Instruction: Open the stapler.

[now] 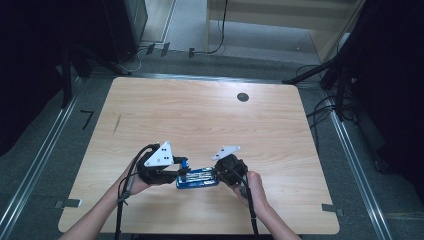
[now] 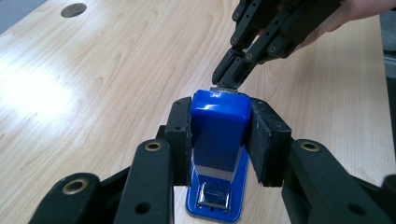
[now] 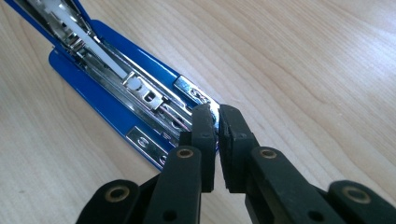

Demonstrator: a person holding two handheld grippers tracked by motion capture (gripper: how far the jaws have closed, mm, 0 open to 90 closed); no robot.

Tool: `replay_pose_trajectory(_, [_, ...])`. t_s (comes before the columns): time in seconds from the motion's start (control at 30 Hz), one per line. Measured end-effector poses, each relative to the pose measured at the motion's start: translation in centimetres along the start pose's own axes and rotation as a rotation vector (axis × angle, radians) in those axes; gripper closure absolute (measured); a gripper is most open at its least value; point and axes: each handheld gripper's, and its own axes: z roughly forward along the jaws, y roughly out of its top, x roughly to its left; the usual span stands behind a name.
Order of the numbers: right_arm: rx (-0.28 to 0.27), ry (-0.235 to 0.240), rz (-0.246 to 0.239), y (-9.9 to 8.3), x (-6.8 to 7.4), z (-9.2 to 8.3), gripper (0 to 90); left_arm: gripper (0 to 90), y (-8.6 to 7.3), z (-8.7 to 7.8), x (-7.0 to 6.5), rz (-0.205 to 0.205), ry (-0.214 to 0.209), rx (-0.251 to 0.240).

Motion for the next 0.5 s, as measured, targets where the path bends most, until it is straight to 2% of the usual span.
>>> replay_pose_trajectory(0.1, [0.008, -0.001, 0.006, 0.0, 0.1, -0.1, 86.7, 65.3, -0.3, -0.3, 0.2, -0.007, -0.005, -0.002])
replay_pose_trajectory(0.2, [0.005, 0.018, 0.020, -0.2, 0.1, -0.1, 86.5, 65.3, -0.6, -0.5, 0.4, -0.019, -0.010, -0.009])
replay_pose_trajectory(0.27, [0.006, 0.016, 0.020, -0.2, 0.1, -0.1, 86.5, 65.1, -0.7, -0.9, 0.4, 0.010, -0.010, 0.012])
replay_pose_trajectory(0.33, [0.007, 0.013, 0.016, -0.2, 0.2, -0.1, 86.5, 64.9, -1.1, -1.2, 0.6, 0.003, -0.015, 0.015])
replay_pose_trajectory(0.4, [-0.007, 0.010, 0.010, -0.3, 0.2, -0.1, 86.5, 65.0, -1.5, -1.2, 0.8, -0.026, -0.025, -0.013])
replay_pose_trajectory(0.5, [-0.016, 0.007, 0.008, -0.4, 0.2, -0.1, 86.4, 65.2, -1.2, -1.0, 0.6, -0.011, -0.018, -0.007])
